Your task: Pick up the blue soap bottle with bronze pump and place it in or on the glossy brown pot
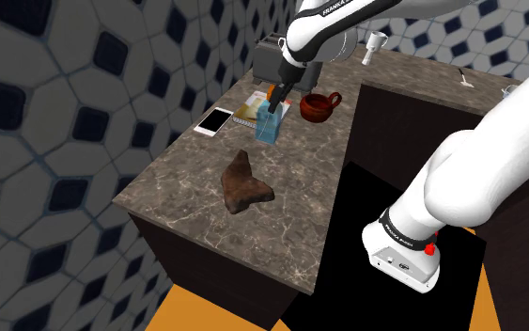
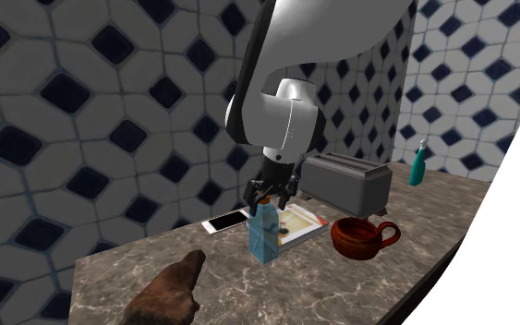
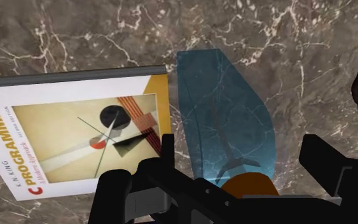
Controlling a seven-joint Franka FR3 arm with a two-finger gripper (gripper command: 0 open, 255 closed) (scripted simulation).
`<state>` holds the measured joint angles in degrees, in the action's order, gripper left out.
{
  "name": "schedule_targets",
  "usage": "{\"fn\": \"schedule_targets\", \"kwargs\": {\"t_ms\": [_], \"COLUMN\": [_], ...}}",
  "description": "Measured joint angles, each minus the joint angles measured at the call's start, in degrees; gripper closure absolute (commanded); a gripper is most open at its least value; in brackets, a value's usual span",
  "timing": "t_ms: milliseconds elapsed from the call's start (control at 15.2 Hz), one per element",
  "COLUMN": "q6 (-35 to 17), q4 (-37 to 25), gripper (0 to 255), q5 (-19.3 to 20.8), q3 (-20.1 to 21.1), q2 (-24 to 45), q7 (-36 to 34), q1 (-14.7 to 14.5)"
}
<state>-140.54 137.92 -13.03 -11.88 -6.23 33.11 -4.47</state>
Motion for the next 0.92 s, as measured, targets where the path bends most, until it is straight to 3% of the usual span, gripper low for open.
{"fn": "schedule_targets", "kwargs": {"t_ms": [264, 330, 924], "q6": [-0.21, -0.21, -0.24], "q4": [0.06, 0.06, 0.03], "gripper": [0, 255, 255], "q5": [-0.10, -0.10, -0.11], "q3": [0.00, 0.00, -0.03], "q2": [0.14, 0.15, 0.10], "q7": [0.08, 0.08, 0.12], "q1": [-0.02, -0.03, 0.00]}}
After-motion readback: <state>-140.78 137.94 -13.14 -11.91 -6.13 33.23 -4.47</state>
